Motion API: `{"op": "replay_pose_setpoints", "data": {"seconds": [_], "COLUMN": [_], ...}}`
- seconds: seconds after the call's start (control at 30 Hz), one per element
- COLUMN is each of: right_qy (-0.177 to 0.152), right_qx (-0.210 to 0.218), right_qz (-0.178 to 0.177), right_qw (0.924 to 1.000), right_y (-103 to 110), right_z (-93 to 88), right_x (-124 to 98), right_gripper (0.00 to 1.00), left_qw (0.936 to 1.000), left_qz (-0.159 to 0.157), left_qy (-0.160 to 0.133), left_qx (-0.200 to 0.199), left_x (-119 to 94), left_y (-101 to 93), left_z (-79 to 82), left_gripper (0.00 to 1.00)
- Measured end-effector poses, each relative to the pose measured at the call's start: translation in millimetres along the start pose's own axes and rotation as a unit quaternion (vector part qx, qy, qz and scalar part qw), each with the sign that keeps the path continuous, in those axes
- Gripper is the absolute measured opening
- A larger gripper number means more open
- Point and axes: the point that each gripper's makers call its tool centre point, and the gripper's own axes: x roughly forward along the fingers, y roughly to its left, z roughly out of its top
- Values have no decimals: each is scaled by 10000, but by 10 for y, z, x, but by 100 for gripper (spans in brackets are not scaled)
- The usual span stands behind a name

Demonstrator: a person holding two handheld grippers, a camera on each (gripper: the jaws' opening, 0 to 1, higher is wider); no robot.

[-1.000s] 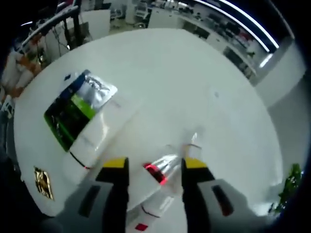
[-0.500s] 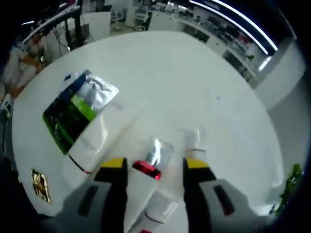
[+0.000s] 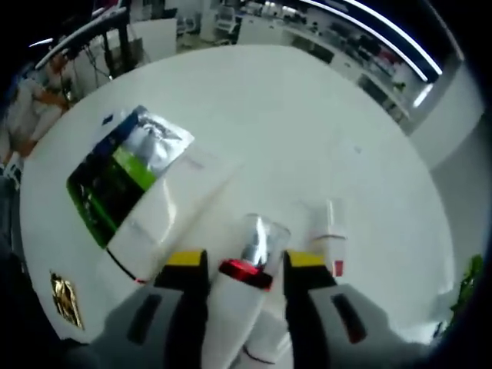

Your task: Arrange the skincare products in the storage area until every visible bottle or jar stands upright without overlapping.

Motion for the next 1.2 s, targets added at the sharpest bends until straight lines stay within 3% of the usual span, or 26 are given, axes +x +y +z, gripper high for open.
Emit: {"op": "replay_pose_setpoints", "data": {"seconds": [0.07, 0.33, 0.63, 0.83, 1.03, 1.2], "right_qy": [-33, -102, -331, -784, -1230, -1948], "right_qx": [55, 80, 142, 219, 233, 402], "right_qz": [52, 126, 146, 149, 137, 220], "right_qw": [10000, 9998, 9992, 9966, 9920, 9798], "right_y": [60, -30, 61, 17, 11, 6], "right_z": [-2, 154, 82, 167, 236, 450], "right_x": [8, 89, 12, -40, -232, -499], "right_gripper": [35, 29, 27, 27, 26, 25], "left_qw": [10000, 9999, 9998, 9998, 9998, 9997], "left_qz": [-13, -149, -136, -92, -123, -97], "left_qy": [11, -28, -113, -146, -153, -179], "left_qx": [3, 53, 65, 42, 84, 107], "left_x": [4, 24, 1, -22, -39, -66], "left_y": [-6, -90, -74, -47, -85, -99], "left_z": [-8, 16, 87, 92, 89, 103], "left_gripper": [99, 99, 98, 98, 98, 98]}}
